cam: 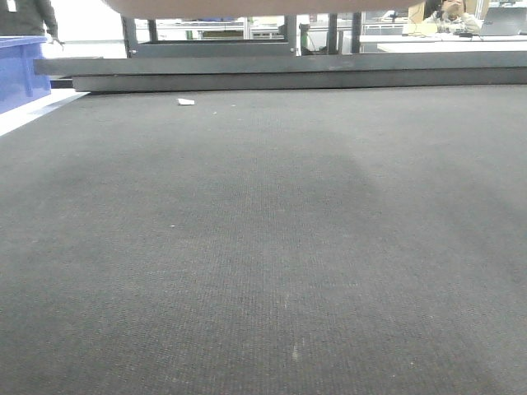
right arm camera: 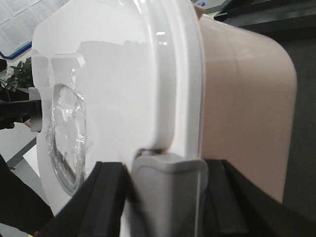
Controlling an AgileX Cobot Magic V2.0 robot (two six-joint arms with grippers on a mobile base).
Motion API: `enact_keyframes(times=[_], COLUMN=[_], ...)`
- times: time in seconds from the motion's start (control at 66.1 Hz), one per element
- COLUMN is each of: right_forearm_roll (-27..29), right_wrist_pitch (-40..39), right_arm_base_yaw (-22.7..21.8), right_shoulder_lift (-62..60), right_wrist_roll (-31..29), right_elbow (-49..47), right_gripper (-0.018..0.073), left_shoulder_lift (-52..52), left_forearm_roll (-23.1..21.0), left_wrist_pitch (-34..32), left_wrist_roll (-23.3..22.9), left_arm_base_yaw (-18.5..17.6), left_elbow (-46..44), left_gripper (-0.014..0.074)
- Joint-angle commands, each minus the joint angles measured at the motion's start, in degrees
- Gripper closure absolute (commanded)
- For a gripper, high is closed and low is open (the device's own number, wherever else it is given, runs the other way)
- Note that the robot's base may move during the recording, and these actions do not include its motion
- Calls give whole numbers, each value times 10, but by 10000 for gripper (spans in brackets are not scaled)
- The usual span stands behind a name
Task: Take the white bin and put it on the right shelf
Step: 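Lift the pink bin off the table with both grippers, then hold the bin raised while the base turns away from the table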
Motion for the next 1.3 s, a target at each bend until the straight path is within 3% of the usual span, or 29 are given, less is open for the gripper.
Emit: enact_keyframes(times=[0.0, 1.286], right_forearm_roll=[124, 124], right_wrist_pitch=[150, 124], right_arm_base_yaw=[15, 15], right_shoulder_lift=[-23, -23], right_wrist_roll=[-13, -13], right_elbow=[-20, -20], right_gripper=[490, 490], left_shoulder_lift=[-18, -18], left_forearm_roll=[-54, -54], left_wrist_pitch=[94, 92], left_wrist_roll=[10, 10], left_arm_base_yaw=[-17, -17], left_elbow=[-18, -18], left_gripper=[714, 714])
